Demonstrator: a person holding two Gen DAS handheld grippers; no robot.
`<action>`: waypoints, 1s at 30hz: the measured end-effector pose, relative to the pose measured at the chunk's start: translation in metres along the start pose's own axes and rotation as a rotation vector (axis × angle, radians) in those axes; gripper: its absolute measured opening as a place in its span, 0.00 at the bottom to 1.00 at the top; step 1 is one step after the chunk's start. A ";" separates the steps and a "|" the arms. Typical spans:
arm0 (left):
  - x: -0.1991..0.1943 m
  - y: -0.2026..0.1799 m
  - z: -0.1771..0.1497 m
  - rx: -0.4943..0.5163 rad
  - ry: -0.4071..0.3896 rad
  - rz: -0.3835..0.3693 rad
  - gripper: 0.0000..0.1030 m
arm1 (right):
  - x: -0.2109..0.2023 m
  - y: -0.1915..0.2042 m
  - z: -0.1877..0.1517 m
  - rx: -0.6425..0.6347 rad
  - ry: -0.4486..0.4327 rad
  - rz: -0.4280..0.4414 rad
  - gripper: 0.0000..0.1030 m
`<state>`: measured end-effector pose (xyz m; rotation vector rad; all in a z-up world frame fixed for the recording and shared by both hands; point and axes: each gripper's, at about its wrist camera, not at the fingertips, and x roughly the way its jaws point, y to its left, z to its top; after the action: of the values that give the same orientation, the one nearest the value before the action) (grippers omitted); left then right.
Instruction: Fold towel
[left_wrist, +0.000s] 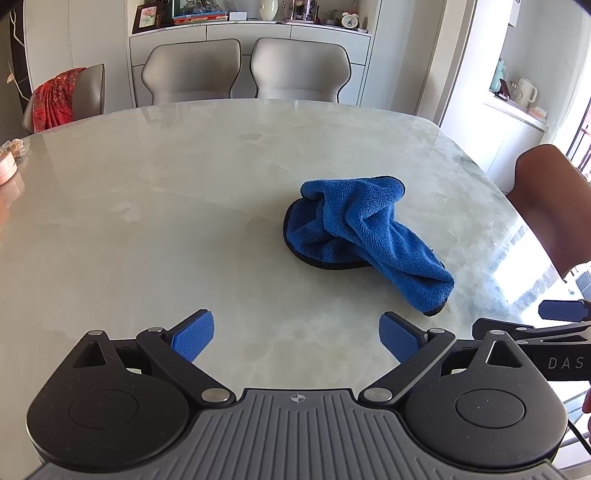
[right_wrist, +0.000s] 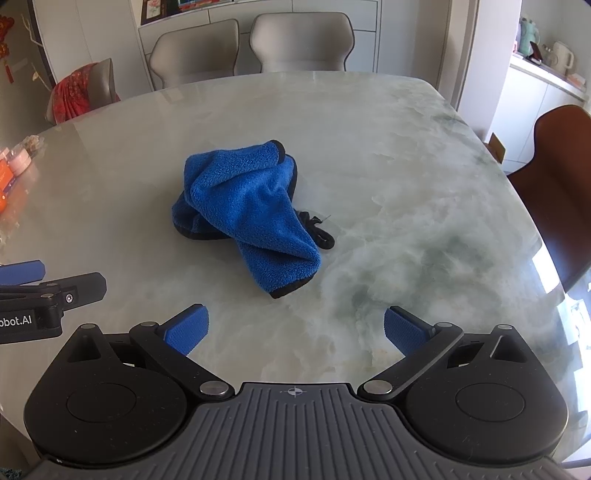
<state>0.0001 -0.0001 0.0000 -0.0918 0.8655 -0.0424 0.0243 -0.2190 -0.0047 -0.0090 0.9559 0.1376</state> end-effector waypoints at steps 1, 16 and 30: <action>0.000 0.000 0.000 0.000 0.001 0.001 0.95 | 0.000 0.001 0.000 0.001 0.000 -0.001 0.99; 0.000 -0.003 0.002 0.005 0.009 0.011 0.96 | -0.001 -0.002 0.001 0.001 0.002 0.014 0.99; 0.003 0.000 0.001 0.003 0.011 0.010 0.96 | 0.002 0.000 0.003 -0.010 0.011 0.007 0.99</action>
<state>0.0031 -0.0003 -0.0016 -0.0848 0.8772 -0.0346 0.0274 -0.2188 -0.0046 -0.0152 0.9664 0.1489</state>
